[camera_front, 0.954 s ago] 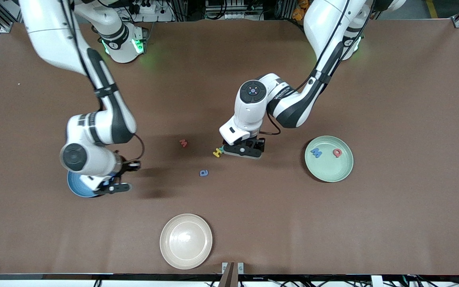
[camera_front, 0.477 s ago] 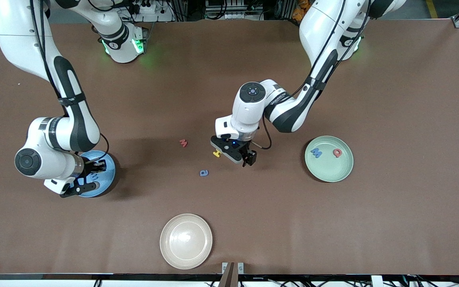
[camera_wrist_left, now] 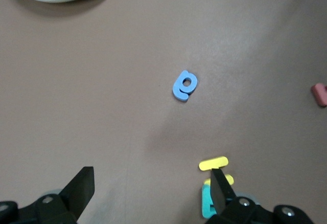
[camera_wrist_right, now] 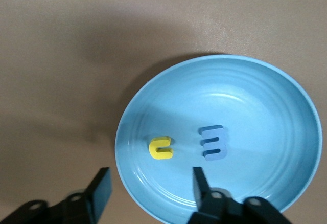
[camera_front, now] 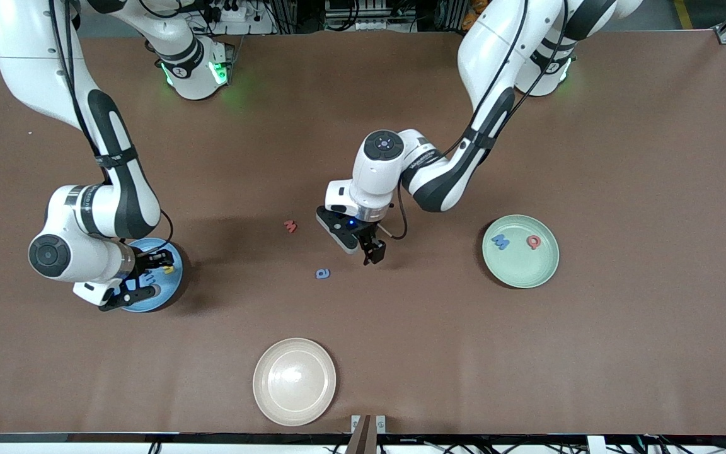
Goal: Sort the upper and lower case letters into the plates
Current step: 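Place the c in the blue plate while the left gripper reaches the teal R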
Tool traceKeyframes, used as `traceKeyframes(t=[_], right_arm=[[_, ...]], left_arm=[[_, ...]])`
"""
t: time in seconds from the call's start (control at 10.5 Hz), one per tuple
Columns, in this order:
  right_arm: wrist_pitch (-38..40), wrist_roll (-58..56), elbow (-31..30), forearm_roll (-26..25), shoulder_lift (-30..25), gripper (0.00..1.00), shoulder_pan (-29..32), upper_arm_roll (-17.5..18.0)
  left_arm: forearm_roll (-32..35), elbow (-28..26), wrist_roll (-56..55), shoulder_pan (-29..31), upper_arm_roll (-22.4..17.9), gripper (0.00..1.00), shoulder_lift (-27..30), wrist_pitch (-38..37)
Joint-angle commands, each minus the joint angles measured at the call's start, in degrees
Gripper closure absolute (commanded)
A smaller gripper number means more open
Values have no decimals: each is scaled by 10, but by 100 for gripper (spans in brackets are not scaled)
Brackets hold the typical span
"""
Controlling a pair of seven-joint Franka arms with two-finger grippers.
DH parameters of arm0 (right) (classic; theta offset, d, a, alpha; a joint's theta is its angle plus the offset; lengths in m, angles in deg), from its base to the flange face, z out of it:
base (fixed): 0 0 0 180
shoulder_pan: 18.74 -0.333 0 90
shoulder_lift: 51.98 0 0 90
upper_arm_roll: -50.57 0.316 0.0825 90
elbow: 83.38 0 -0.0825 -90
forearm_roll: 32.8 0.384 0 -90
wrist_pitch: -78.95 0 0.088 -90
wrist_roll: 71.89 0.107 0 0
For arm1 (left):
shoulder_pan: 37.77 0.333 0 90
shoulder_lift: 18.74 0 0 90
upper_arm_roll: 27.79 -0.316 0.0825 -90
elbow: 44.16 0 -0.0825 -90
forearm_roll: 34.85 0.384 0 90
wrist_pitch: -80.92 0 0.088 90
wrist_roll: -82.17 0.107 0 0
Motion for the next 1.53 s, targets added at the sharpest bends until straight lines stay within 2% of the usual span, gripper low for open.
traceKeyframes(t=[0.0,0.29,0.67,0.86,1.05,1.24,1.43], right_arm=[[-10,-8,-19,-7,-15,0,5,6],[-13,-7,-20,-7,-13,0,5,6],[-13,-7,-20,-7,-13,0,5,6],[-13,-8,-20,-7,-13,0,5,6],[-13,-7,-20,-7,-12,0,4,6],[-13,-7,-19,-7,-12,0,4,7],[-13,-8,-19,-7,-12,0,4,6]], left_arm=[[12,23,-2,-4,-5,0,-24,10],[10,15,-49,-13,-5,0,-23,8],[16,-26,-129,-33,-3,0,-19,5],[18,-36,-130,-34,-3,0,-18,4],[19,-40,-127,-34,-4,13,-18,4],[20,-38,-126,-33,-4,35,-18,5],[20,-38,-127,-33,-4,46,-19,4]])
